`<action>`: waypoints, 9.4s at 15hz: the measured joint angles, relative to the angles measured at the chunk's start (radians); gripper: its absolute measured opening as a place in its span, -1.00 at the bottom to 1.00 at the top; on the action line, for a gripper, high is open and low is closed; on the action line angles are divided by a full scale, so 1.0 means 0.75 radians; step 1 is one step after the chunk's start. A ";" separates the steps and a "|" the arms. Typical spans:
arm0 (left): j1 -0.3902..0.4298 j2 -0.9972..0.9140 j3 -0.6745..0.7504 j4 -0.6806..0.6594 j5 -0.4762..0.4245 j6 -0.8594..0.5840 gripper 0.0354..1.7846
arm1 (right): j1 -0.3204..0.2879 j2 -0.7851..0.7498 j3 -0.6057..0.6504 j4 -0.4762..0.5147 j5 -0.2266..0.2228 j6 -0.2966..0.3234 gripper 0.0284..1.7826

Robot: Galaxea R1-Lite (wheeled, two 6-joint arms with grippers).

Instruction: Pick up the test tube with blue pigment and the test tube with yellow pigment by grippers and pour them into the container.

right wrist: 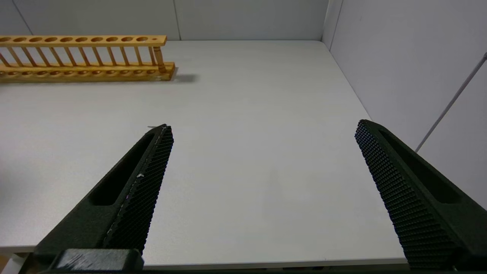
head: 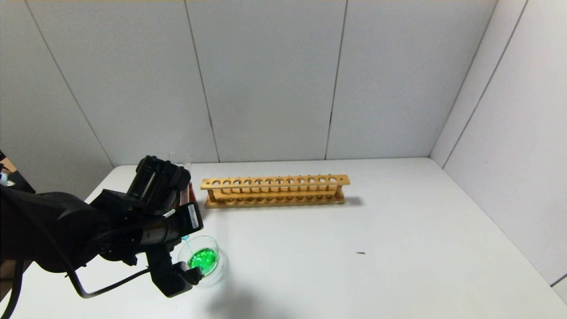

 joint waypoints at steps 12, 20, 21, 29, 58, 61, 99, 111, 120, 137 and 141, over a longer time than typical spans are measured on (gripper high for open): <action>-0.019 0.006 0.000 -0.030 0.072 0.071 -0.69 | 0.000 0.000 0.000 0.000 0.000 0.000 0.96; -0.049 -0.005 0.012 -0.044 0.105 0.068 -0.69 | 0.000 0.000 0.000 0.000 0.000 0.000 0.96; -0.050 -0.010 0.012 -0.045 0.099 0.058 -0.69 | 0.000 0.000 0.000 -0.001 0.000 0.000 0.96; -0.049 -0.279 -0.119 -0.127 -0.002 -0.403 -0.69 | 0.000 0.000 0.000 -0.001 0.000 0.000 0.96; 0.490 -0.221 -0.266 -0.222 -0.669 -2.709 -0.69 | 0.000 0.000 0.000 0.000 -0.001 -0.001 0.96; 0.530 -0.131 -0.252 -0.292 -0.724 -2.726 -0.69 | 0.000 0.000 0.000 0.000 0.000 0.000 0.96; 0.609 0.179 -0.093 -0.715 -0.842 -2.758 0.96 | 0.000 0.000 0.000 0.000 0.000 0.000 0.96; 0.614 0.124 -0.170 -0.710 -0.844 -2.756 0.96 | 0.000 0.000 0.000 0.000 0.000 0.000 0.96; 0.621 -0.279 -0.105 -0.648 -0.746 -2.749 0.96 | 0.000 0.000 0.000 0.000 0.000 -0.001 0.96; 0.601 -1.901 0.618 -0.275 -0.692 -3.144 0.96 | 0.000 0.000 0.000 0.000 0.000 0.000 0.96; 0.585 -2.021 0.723 -0.202 -0.697 -3.161 0.96 | 0.000 0.000 0.000 0.000 0.000 0.000 0.96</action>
